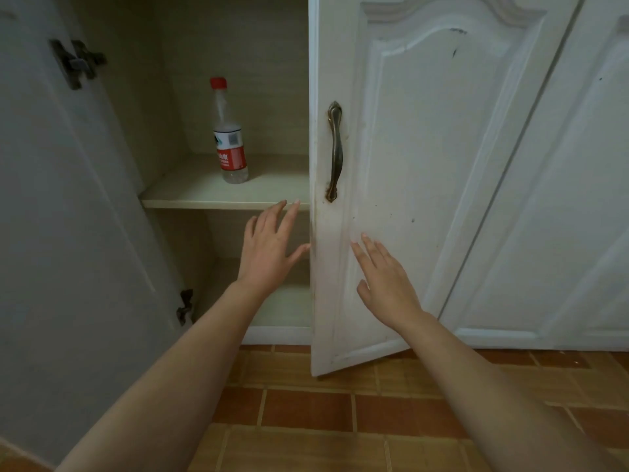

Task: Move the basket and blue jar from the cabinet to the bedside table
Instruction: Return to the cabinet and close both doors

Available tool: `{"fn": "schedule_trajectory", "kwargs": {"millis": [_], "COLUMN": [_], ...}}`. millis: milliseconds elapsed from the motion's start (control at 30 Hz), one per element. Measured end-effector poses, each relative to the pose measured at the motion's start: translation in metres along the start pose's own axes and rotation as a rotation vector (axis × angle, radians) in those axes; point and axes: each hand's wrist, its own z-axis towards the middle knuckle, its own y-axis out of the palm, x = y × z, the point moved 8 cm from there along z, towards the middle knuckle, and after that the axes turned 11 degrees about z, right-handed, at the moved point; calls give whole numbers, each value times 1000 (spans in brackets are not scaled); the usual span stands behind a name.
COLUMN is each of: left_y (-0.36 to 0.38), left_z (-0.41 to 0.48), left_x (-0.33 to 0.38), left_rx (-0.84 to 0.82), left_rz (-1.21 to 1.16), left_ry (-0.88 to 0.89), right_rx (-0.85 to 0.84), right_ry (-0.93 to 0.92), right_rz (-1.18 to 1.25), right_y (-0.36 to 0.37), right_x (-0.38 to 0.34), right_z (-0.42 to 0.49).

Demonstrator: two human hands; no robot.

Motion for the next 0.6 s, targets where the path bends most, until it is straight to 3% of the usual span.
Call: {"fn": "schedule_trajectory", "kwargs": {"millis": [367,600], "left_y": [-85,-131], "left_z": [-91,-173], "left_x": [-50,-81], "left_rx": [19,-18], "left_rz": [215,324], "left_ry": [-102,-229], "right_rx": [71,-9], "right_ry": [-197,-297], "right_rz": [122,143], "right_y": [-37,-15], "right_x": [-88,-136], "right_z": [-45,-81]}}
